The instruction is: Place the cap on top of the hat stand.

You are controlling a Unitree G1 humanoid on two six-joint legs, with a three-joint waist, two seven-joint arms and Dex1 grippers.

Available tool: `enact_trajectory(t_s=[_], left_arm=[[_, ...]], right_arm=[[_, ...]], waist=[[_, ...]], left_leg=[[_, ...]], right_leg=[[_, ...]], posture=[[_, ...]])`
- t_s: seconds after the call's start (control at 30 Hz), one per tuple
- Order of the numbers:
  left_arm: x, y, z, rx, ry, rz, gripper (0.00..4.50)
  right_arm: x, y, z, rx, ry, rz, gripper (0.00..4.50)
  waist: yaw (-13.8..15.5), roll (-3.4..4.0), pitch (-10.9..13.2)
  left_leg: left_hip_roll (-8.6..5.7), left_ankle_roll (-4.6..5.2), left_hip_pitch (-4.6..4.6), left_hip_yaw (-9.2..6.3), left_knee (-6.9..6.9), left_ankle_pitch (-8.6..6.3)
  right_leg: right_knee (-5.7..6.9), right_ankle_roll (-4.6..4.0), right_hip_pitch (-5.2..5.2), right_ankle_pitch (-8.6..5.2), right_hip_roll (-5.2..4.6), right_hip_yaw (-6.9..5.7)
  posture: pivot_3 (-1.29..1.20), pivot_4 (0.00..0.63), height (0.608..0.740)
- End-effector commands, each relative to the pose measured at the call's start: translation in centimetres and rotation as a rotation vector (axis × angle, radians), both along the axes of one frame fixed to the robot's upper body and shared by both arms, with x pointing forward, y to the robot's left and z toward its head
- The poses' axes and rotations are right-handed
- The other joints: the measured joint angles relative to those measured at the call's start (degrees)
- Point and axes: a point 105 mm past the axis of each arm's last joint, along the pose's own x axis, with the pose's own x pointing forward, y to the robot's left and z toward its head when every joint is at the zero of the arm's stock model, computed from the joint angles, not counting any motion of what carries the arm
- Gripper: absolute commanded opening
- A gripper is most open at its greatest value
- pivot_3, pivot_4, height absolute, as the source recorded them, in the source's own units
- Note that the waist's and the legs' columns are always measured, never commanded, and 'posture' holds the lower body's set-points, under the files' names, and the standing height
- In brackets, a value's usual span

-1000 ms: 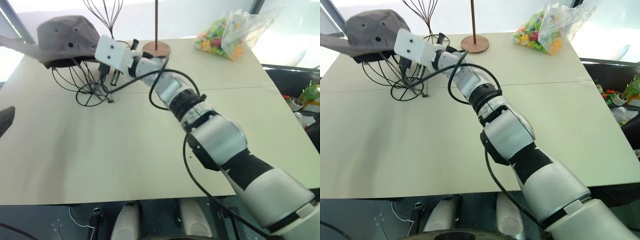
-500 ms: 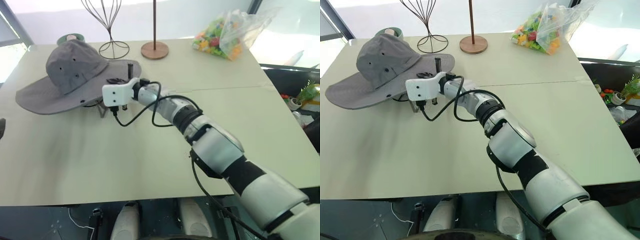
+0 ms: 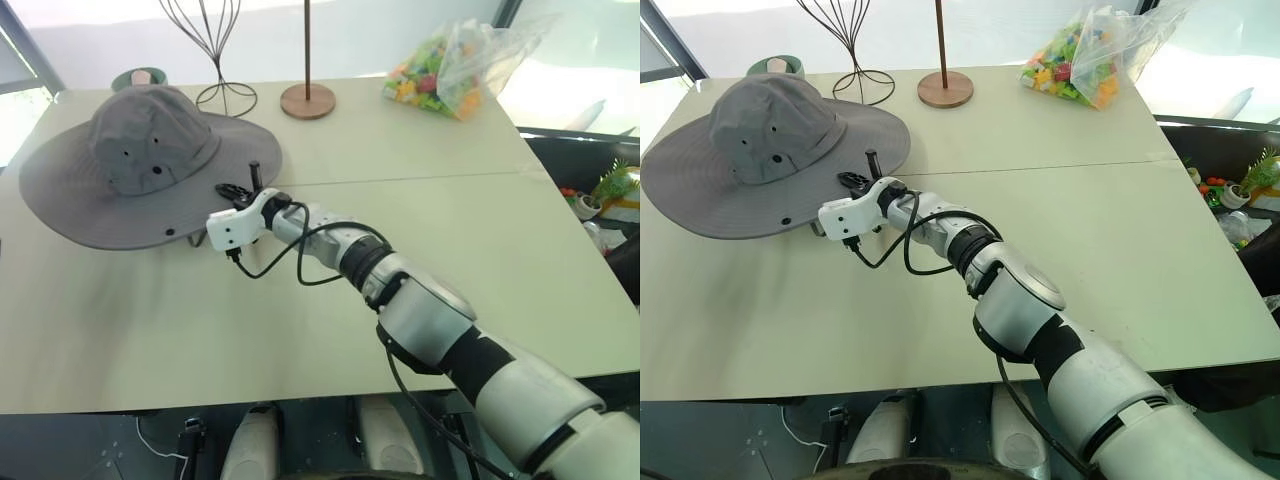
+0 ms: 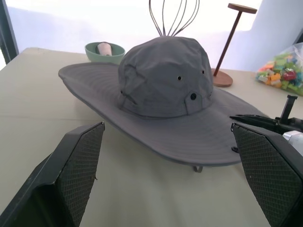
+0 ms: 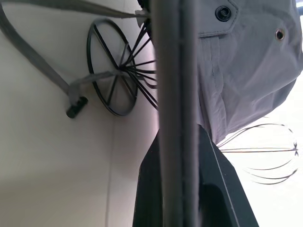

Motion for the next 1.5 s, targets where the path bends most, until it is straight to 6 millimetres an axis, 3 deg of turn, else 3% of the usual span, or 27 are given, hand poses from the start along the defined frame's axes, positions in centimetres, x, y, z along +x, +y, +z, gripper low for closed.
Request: enact_trajectory(t_s=[0.03,0.13,0.23,0.47,0.73,0.97,1.1,1.23,1.4,1.5], left_arm=[[-0.2,0.1,0.9,0.027,-0.035,0.006,4.50],[0.0,0.0,0.7,0.026,-0.032,0.002,4.50],[0.2,-0.1,0.7,0.027,-0.031,-0.005,4.50],[0.8,-0.3,0.7,0.027,-0.032,-0.022,4.50],[1.6,-0.4,0.4,0.027,-0.017,-0.047,4.50],[2.4,0.0,0.2,0.038,0.000,-0.057,4.50],[2.0,0.9,-0.5,0.063,0.038,-0.036,4.50],[0.9,2.5,-0.8,0.101,0.062,0.011,4.50],[-0.5,4.1,-1.5,0.148,0.103,0.049,4.50],[-1.3,4.6,-2.0,0.174,0.130,0.056,4.50]], right_arm=[[-0.8,1.4,2.9,0.003,-0.142,0.056,0.03],[-0.8,1.3,3.3,-0.021,-0.199,0.064,0.03],[-0.8,1.3,3.0,-0.019,-0.164,0.071,0.93],[-0.8,0.8,2.1,-0.026,-0.109,0.079,4.47],[-0.1,-2.8,2.3,-0.102,-0.188,0.090,4.47],[-2.3,-9.1,2.1,-0.196,-0.175,0.166,4.47],[-3.6,-14.7,3.4,-0.154,0.015,0.114,4.47],[-4.7,-19.7,4.9,-0.031,0.433,0.044,4.47],[-4.9,-23.5,9.3,0.203,0.830,0.058,4.47],[-4.8,-25.8,10.7,0.258,0.995,0.063,4.47]], waist=[[0.0,0.00,0.0],[0.0,0.00,0.0],[0.0,-0.01,0.0],[0.1,-0.01,0.0],[0.6,-0.05,0.0],[0.5,-0.10,-0.1],[0.5,-0.08,0.0],[0.5,-0.09,0.0],[0.6,-0.06,0.0],[0.7,-0.06,0.0]], left_leg=[[0.00,0.00,0.00,0.00,0.00,0.00],[0.00,0.00,0.00,0.00,0.00,0.00],[0.00,0.00,0.00,0.00,0.00,0.00],[0.00,0.00,0.00,0.00,0.00,0.00],[-0.01,-0.01,0.00,0.00,0.02,0.01],[-0.01,-0.01,0.00,0.00,0.02,0.01],[-0.01,0.00,0.00,0.01,0.04,0.01],[0.02,0.01,0.07,0.04,0.05,0.00],[0.05,0.03,0.15,0.04,0.08,-0.01],[0.05,0.03,0.14,0.05,0.09,-0.01]], right_leg=[[0.00,0.00,0.00,0.00,0.00,0.00],[0.00,0.00,0.00,0.00,0.00,0.00],[0.00,0.00,0.00,0.00,0.00,0.00],[0.00,0.00,0.00,0.00,0.00,0.00],[-0.01,0.00,0.03,0.01,-0.01,0.00],[-0.02,0.01,0.06,0.01,-0.01,-0.01],[-0.04,0.01,0.11,0.01,-0.01,-0.01],[-0.06,0.01,0.19,0.01,-0.01,-0.01],[-0.08,-0.01,0.30,0.00,0.00,-0.02],[-0.16,-0.12,0.31,-0.06,0.00,-0.04]], posture=[[0.00,0.150,0.740],[0.00,0.150,0.740],[0.00,0.150,0.740],[0.00,0.150,0.740],[0.00,0.150,0.740],[0.00,0.150,0.740],[0.00,0.150,0.740],[0.00,0.150,0.740],[0.00,0.150,0.740],[0.00,0.150,0.740]])
